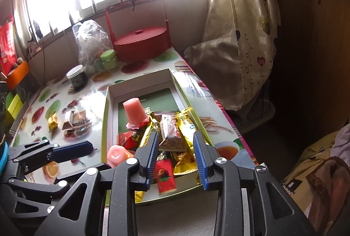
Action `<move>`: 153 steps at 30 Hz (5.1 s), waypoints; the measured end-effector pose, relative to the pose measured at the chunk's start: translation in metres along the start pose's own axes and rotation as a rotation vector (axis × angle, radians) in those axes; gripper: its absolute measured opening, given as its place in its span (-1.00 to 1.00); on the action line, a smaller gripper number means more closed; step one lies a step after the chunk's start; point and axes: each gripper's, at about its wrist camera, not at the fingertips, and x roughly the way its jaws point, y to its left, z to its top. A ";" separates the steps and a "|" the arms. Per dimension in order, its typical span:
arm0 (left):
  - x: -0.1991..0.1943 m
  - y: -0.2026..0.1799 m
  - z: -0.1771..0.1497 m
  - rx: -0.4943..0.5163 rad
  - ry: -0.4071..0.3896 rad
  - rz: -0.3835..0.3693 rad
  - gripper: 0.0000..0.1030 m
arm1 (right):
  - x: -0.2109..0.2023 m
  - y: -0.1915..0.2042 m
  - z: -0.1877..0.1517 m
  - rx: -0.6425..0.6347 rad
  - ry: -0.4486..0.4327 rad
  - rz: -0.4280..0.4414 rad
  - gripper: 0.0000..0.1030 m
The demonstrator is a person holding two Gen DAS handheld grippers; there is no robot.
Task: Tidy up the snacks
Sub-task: 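Open the right tool to drop the white wafer packet into the box, then move both open tools back to the table toward the remaining two packets, then grasp the yellow peanut-crisp packet with the left tool while the right grasps the white wafer bar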
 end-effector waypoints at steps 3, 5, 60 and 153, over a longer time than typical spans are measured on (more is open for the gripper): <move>-0.007 0.003 -0.001 -0.007 -0.014 0.008 -0.01 | -0.002 0.004 -0.001 -0.001 -0.004 0.002 -0.31; -0.013 0.006 -0.002 -0.017 -0.024 0.029 -0.01 | -0.002 0.006 -0.001 0.001 -0.002 0.000 -0.24; -0.074 0.178 -0.054 -0.376 -0.078 0.316 -0.01 | 0.067 0.157 0.019 -0.223 0.070 0.217 -0.01; -0.019 0.244 -0.018 -0.339 0.028 0.477 -0.27 | 0.145 0.227 0.018 -0.329 0.196 0.266 -0.53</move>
